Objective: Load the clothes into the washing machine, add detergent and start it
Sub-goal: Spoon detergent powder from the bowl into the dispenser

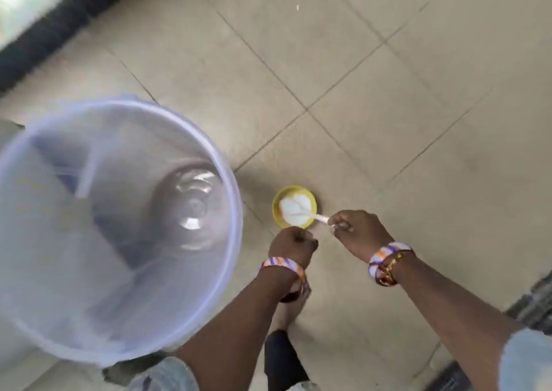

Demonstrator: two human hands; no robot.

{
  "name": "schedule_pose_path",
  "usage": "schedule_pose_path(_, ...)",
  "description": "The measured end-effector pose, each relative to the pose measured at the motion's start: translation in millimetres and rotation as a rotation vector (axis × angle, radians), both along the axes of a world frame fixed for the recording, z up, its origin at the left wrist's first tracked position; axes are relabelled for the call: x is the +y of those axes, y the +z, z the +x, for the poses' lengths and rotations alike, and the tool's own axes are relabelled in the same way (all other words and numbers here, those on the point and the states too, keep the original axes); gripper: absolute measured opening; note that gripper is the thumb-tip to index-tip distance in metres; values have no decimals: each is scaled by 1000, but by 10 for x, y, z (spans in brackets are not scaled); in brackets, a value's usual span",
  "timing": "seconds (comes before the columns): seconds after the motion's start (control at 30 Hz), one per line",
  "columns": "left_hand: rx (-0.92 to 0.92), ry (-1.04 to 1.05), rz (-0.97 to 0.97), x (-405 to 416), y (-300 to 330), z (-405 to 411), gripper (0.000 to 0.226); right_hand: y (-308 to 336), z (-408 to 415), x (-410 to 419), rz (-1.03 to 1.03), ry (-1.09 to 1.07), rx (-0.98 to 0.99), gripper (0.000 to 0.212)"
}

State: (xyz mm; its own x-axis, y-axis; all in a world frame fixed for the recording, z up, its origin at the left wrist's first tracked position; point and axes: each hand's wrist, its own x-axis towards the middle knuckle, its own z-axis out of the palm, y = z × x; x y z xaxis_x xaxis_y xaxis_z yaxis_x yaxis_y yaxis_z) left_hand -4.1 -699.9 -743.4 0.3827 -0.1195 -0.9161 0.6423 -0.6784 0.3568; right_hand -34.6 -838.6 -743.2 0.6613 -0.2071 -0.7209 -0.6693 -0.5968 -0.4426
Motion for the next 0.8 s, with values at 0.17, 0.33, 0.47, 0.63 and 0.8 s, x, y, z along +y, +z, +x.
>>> schedule_pose_path(0.17,39,429,199,13,-1015,-100,44,-1060,193,-38,-36,52,110,40)
schedule_pose_path(0.33,79,649,129,-27,-1529,103,51,-1761,432,44,35,48,154,55)
schedule_pose_path(0.47,19,565,199,-92,-1334,145,48,-1672,468,71,56,13,135,50)
schedule_pose_path(0.63,-127,416,213,-200,-490,158,40,-824,431,-109,104,-92,79,50)
schedule_pose_path(0.8,-251,174,84,-330,597,617,30,546,801,-380,181,-144,-9,52)
